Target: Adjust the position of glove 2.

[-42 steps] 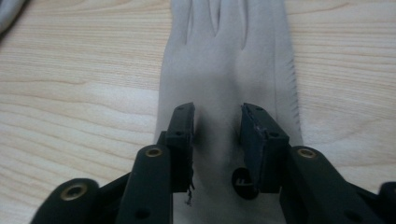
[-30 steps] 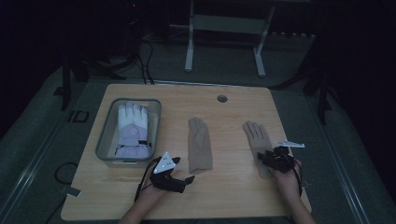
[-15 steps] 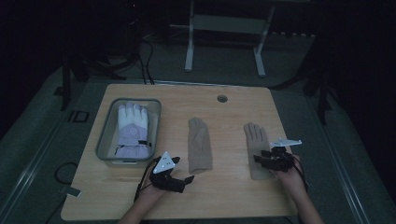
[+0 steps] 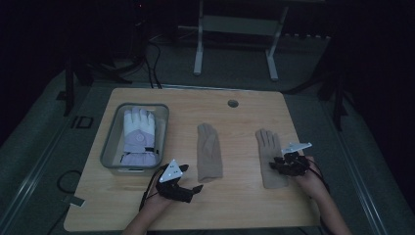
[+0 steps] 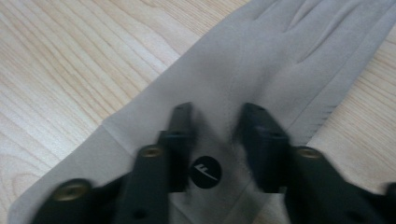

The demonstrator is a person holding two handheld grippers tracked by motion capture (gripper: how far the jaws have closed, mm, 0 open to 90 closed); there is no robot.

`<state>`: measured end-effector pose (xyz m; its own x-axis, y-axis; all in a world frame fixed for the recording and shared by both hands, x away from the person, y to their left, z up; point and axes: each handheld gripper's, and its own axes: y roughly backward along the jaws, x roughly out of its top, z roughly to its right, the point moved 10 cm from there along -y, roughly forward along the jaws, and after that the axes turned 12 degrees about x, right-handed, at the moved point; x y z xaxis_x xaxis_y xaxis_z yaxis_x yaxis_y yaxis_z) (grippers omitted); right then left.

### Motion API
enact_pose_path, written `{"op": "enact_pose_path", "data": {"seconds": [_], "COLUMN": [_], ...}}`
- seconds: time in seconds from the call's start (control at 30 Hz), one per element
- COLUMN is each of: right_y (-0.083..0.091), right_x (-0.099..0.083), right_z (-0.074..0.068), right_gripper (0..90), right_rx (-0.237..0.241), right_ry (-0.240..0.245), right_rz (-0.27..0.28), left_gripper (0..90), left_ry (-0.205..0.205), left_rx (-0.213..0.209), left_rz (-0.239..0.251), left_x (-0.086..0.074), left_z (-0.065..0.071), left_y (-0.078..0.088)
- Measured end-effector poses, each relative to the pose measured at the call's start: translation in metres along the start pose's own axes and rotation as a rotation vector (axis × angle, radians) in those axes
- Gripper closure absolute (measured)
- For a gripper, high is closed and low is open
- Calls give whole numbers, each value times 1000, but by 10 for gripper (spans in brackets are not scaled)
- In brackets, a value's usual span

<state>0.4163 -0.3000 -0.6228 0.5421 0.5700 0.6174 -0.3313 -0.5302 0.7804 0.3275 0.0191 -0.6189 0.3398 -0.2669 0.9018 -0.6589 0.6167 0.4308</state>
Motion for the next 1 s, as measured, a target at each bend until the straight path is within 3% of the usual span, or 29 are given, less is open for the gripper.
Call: {"op": "enact_pose_path", "data": {"seconds": [0.13, 0.3, 0.4, 0.5, 0.77, 1.0], "right_y": [-2, -3, 2, 9, 27, 29], "right_x": [2, 5, 12, 25, 66, 103], "right_z": [-4, -3, -2, -2, -3, -14], "right_gripper": [812, 847, 850, 853, 855, 855], "right_rx": [-34, -41, -76, -69, -72, -65], "right_ry": [-7, -108, -124, -153, -172, -175], "right_rz": [9, 63, 84, 121, 216, 274], "left_gripper": [81, 81, 81, 81, 81, 81], "left_ry": [7, 10, 14, 11, 5, 5], "left_rx": [2, 2, 4, 8, 10, 10], "left_rz": [5, 9, 10, 8, 7, 7], "left_x": [1, 2, 2, 2, 1, 1], "left_z": [0, 0, -1, -3, -2, -3], "left_y": [1, 1, 1, 2, 2, 2]}}
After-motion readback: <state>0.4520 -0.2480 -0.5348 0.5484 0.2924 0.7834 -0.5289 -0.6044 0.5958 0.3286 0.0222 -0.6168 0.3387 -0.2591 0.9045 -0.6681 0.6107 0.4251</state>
